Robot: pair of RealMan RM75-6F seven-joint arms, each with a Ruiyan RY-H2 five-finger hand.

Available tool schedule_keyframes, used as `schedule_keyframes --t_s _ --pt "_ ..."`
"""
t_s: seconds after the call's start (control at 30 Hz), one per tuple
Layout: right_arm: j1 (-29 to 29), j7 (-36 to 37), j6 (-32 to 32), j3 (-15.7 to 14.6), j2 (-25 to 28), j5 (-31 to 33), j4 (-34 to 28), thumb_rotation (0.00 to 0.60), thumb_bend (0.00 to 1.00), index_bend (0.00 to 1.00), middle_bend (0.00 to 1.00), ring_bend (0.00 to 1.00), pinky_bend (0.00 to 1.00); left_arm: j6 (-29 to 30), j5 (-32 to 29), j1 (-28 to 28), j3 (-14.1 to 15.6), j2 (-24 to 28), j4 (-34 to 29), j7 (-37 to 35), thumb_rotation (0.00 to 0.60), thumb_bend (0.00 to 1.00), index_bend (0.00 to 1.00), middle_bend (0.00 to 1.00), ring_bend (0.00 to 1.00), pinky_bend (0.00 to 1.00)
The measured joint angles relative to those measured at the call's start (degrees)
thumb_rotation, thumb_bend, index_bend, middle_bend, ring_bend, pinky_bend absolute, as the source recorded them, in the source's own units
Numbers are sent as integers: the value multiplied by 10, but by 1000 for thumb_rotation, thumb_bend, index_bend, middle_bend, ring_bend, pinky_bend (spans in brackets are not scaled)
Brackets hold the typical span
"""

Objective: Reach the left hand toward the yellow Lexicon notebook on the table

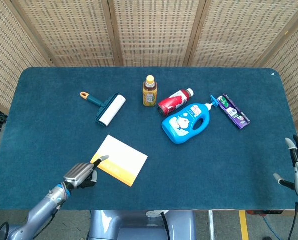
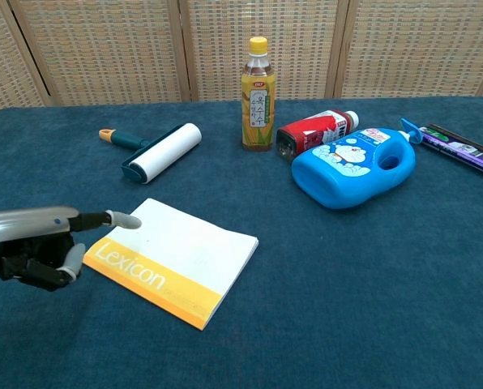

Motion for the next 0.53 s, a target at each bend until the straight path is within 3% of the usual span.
schedule_keyframes --t_s 0.17,0.53 --pt "0 -1 1 -1 0 -2 0 600 0 0 0 0 0 -29 -99 -56 -4 -33 8 19 600 1000 0 978 1000 1000" --pt "-1 2 3 -2 0 -4 1 600 0 0 0 0 0 1 -194 -112 19 -52 6 63 600 1000 0 978 1000 1000"
